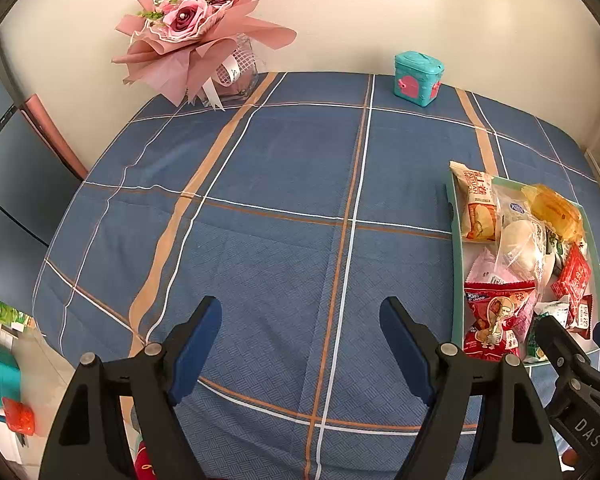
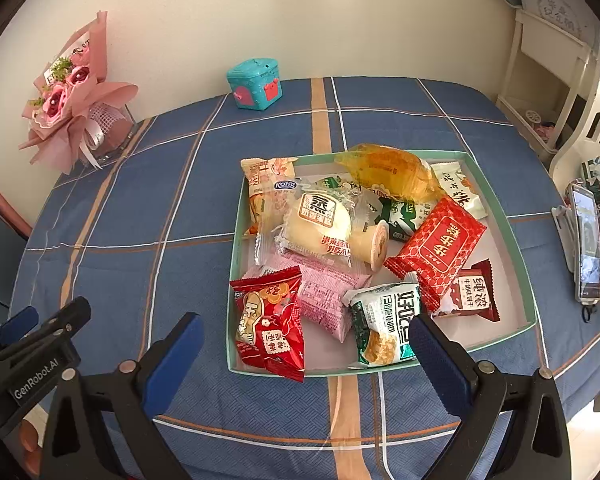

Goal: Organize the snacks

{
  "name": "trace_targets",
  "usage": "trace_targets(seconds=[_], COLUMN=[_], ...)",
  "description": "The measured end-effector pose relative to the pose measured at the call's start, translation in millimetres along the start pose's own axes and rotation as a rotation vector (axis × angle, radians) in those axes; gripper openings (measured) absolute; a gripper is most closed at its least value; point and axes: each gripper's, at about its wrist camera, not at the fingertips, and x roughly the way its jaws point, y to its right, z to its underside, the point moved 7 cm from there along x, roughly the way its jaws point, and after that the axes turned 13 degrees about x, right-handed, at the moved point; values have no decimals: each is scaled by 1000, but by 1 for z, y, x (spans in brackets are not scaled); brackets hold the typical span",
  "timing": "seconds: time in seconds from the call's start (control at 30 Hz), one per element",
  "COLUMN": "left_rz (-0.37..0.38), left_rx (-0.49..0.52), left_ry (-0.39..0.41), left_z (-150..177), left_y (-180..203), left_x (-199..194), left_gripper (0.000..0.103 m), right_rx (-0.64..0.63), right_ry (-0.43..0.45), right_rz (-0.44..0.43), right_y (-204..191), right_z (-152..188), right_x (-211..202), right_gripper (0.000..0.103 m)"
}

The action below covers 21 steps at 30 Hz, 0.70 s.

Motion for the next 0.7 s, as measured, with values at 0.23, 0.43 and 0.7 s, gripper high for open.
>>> trace_targets(seconds=[0.23, 0.43, 0.7], left_rz=[-3, -3, -12], left_rx=[-3, -7, -23], left_ry=[0, 0, 12], left_z=[0, 0, -1], left_y=[0, 1, 1], left_x=[0, 0, -3], left_gripper=[82, 82, 82], right_rx=[8, 3, 3], right_ry=[2, 4, 7], right_rz=[0, -2, 2], right_y=[1, 1, -1], right_z=[0, -1, -1], right_x=[-1, -1, -1], right_gripper=[103, 103, 103])
